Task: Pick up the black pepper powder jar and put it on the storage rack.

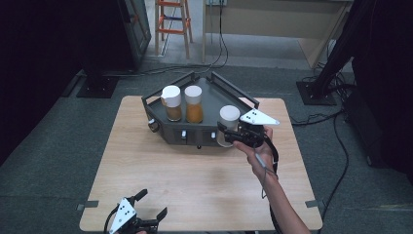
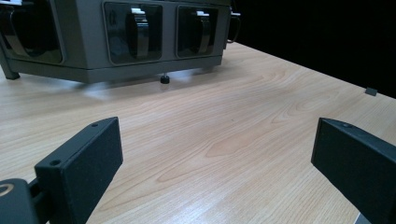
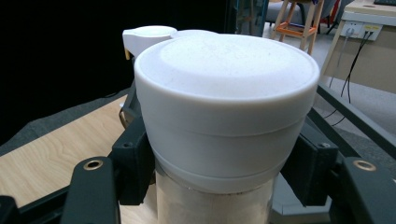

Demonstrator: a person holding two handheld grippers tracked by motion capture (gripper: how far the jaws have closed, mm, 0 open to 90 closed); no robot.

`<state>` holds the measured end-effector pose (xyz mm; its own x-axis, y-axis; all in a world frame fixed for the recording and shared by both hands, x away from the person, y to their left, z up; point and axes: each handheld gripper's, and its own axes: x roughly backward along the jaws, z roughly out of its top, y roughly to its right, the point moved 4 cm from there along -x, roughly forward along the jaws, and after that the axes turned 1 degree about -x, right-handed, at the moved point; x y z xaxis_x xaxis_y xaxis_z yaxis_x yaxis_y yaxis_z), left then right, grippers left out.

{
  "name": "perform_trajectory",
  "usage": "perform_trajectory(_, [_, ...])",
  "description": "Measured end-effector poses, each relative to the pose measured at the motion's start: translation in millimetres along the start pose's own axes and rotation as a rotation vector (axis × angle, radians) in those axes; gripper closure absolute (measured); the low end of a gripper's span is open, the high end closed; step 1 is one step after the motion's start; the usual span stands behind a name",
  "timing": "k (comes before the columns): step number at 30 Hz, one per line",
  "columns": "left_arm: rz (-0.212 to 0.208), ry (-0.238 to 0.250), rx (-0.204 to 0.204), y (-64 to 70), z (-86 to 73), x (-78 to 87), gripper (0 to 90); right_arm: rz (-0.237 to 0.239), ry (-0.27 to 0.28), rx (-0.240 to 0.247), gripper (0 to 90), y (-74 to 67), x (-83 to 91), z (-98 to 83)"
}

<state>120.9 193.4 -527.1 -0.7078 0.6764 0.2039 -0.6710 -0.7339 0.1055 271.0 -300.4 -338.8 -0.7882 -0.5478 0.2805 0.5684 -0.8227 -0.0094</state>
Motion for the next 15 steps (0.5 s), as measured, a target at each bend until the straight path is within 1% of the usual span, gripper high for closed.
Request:
perform_trajectory(5, [0.003, 0.001, 0.003, -0.7, 0.3, 0.5, 1.9, -0.003, -0.006, -0.006, 35.0, 0.9, -12.5, 10.1])
perform_trajectory(9, [0.001, 0.001, 0.001, -0.4, 0.1, 0.4, 1.9, -0.014, -0.010, -0.005, 35.0, 0.5, -22.3, 16.7])
perform_trajectory(11, [0.000, 0.001, 0.001, -0.1, 0.0, 0.5, 1.8, -0.017, -0.009, -0.019, 35.0, 2.0, -27.8, 19.1])
perform_trajectory(13, [0.000, 0.002, 0.001, -0.1, 0.0, 0.4, 1.8, -0.027, -0.009, -0.028, 35.0, 3.1, -32.9, 21.4])
perform_trajectory(15, [0.001, 0.002, 0.002, -0.3, -0.1, 0.4, 1.9, -0.044, -0.008, -0.024, 35.0, 3.4, -38.0, 23.9])
